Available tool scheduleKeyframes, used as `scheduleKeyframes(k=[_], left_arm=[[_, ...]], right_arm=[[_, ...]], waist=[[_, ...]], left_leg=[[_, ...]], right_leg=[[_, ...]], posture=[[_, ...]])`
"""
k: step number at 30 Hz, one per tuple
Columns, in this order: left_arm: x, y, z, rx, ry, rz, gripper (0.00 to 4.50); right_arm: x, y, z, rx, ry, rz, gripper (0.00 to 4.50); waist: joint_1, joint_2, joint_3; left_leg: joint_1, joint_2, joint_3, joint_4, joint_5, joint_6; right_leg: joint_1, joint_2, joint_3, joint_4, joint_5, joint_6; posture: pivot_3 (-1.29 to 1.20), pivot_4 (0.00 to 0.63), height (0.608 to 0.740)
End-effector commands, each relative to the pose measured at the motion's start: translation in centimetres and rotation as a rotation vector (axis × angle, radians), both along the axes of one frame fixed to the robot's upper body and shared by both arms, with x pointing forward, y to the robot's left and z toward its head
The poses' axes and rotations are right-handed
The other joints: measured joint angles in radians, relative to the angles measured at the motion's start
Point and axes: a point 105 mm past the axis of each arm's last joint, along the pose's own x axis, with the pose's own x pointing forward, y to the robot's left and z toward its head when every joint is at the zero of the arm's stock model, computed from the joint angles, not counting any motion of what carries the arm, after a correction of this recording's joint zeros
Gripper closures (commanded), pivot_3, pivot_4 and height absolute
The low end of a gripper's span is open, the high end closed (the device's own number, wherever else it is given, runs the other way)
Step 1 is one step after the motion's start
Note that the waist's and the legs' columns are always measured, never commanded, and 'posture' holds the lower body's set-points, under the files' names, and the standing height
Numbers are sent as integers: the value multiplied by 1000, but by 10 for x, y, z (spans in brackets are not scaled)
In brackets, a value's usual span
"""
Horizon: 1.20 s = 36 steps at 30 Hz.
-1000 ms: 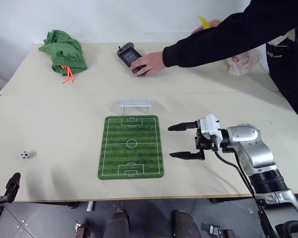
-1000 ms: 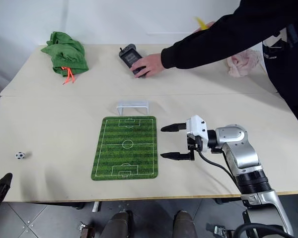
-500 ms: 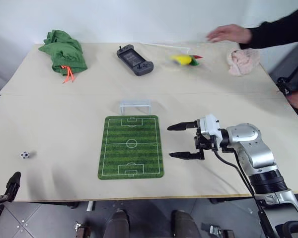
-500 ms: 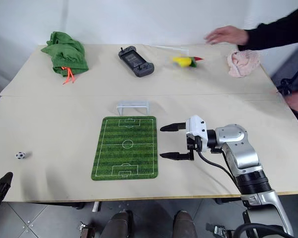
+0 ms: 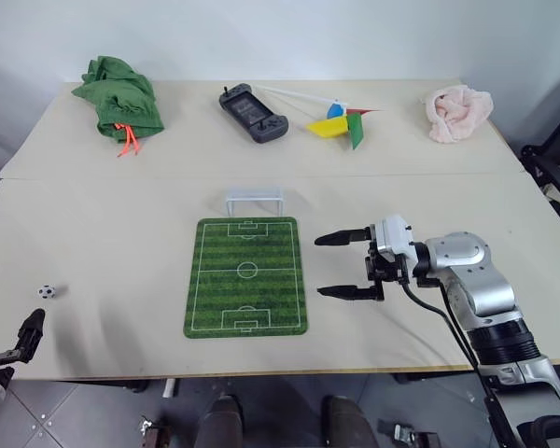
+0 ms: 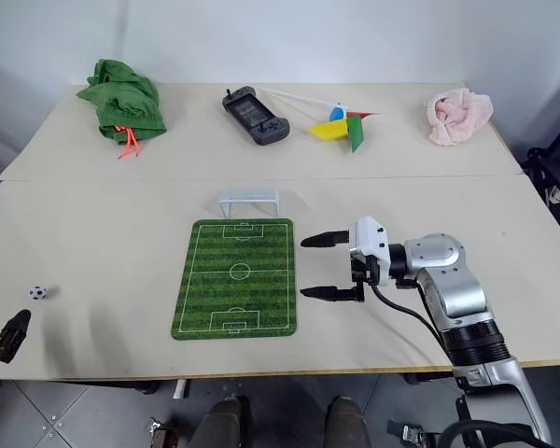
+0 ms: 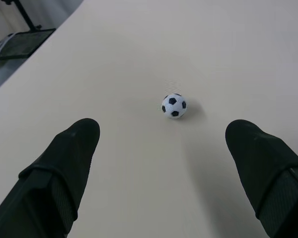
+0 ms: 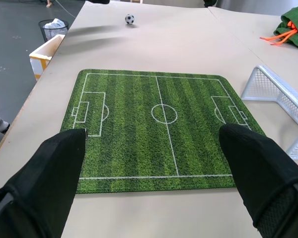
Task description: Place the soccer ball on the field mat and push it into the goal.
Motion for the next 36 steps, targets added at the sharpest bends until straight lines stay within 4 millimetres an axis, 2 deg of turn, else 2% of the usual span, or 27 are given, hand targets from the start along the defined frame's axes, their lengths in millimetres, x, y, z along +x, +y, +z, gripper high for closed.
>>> scheduleKeyframes(k=[1, 6, 13, 36], left_arm=[[11, 7, 3, 30, -4, -1, 39], [34, 8, 1, 19, -19, -29, 39], [53, 13, -8, 16, -11, -47, 39], [73, 12, -28, 9, 31, -90, 39]], right_arm=[[-4, 2, 13, 15, -54, 16, 0], [-6, 1, 15, 12, -54, 12, 0], [-7, -2, 18, 2, -52, 0, 0], [-11, 0, 21, 9, -52, -18, 0]], waist=[[1, 0, 0], [1, 0, 0], [0, 0, 0], [2, 0, 0]], left_leg=[[0, 0, 0, 0, 0, 0], [0, 0, 0, 0, 0, 0], [0, 0, 0, 0, 0, 0], [0, 0, 0, 0, 0, 0]], right_leg=[[0, 0, 0, 0, 0, 0], [0, 0, 0, 0, 0, 0], [0, 0, 0, 1, 0, 0], [0, 0, 0, 2, 0, 1]], posture=[[0, 150, 740], [0, 150, 740], [0, 150, 740], [0, 150, 740]])
